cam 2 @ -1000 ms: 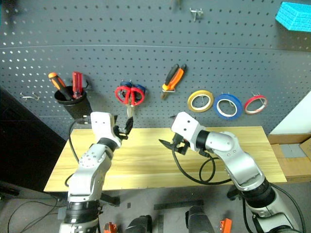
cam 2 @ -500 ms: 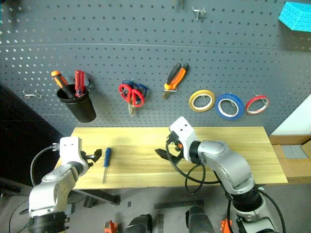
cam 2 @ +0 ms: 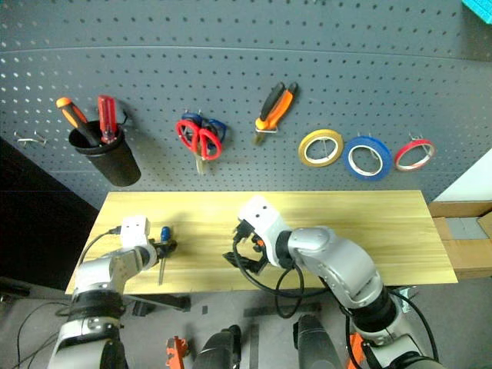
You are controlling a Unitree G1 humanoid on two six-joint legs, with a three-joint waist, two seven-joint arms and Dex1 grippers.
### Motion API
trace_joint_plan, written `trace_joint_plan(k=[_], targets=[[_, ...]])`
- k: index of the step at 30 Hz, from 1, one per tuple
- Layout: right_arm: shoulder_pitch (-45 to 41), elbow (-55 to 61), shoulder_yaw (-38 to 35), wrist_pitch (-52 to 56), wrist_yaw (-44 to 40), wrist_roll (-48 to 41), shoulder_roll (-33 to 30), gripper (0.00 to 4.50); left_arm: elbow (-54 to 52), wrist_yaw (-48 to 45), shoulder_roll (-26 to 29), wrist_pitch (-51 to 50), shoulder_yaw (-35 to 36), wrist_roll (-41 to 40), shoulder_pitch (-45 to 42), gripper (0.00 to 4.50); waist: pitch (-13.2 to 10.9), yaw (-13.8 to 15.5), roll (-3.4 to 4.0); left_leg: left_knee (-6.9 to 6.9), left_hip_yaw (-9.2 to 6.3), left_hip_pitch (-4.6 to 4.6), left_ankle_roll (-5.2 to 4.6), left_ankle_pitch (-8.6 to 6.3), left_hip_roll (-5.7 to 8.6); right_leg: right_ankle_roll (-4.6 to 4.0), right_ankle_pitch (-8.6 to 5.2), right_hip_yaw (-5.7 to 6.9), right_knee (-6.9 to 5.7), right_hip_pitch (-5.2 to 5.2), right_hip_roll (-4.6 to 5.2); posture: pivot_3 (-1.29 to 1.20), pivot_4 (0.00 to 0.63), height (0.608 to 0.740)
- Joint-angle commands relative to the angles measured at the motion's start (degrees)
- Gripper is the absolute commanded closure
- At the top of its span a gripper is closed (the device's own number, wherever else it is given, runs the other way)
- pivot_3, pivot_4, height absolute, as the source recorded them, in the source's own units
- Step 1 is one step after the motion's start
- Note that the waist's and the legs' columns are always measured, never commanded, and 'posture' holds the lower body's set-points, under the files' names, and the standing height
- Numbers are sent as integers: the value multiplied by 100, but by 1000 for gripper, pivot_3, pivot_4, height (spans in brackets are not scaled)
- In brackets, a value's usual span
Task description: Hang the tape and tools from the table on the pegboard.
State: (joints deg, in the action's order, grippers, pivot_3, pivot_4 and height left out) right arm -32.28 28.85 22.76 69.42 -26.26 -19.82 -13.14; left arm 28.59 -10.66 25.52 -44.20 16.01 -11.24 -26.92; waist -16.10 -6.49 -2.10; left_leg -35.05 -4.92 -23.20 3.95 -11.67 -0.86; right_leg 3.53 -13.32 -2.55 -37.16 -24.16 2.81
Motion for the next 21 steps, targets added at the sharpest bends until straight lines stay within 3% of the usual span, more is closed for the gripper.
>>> trace_joint_plan(k=[1, 3, 6, 12, 21], targets=[[-57, 312, 79, -30, -60, -131, -45, 0, 561, -32, 21, 145, -95, 120, -46, 976, -2, -7, 4, 0, 1, 1, 0, 0, 0, 0, 0, 0, 0, 1, 0, -184, 332, 740], [-91, 280, 91, -62, -61, -136, -83, 0, 641, -67, 22, 215, -122, 149, -55, 1341, -2, -11, 5, 0, 2, 4, 0, 0, 0, 1, 0, -1, 0, 2, 1, -185, 325, 740], [-135, 225, 85, -117, -65, -138, -123, 0, 582, -88, 11, 244, -129, 154, 7, 2308, -2, -13, 5, 0, 2, 7, 1, 0, 0, 2, 0, -1, -2, 3, 1, -184, 321, 740], [-197, 55, 186, -640, -188, 43, -369, 0, -311, 127, 32, 709, 21, 199, 434, 3932, 9, -32, -1, 2, 5, 8, 2, 0, -1, 2, 1, -2, 3, 3, 3, -179, 248, 740], [-39, 2, 151, -2332, -778, 303, -836, 0, -4052, 530, -338, 2048, -100, 533, 2191, 3929, 48, 13, -43, 5, 2, -31, 12, -3, 8, -23, 23, 7, 16, -22, 23, -158, 159, 740]])
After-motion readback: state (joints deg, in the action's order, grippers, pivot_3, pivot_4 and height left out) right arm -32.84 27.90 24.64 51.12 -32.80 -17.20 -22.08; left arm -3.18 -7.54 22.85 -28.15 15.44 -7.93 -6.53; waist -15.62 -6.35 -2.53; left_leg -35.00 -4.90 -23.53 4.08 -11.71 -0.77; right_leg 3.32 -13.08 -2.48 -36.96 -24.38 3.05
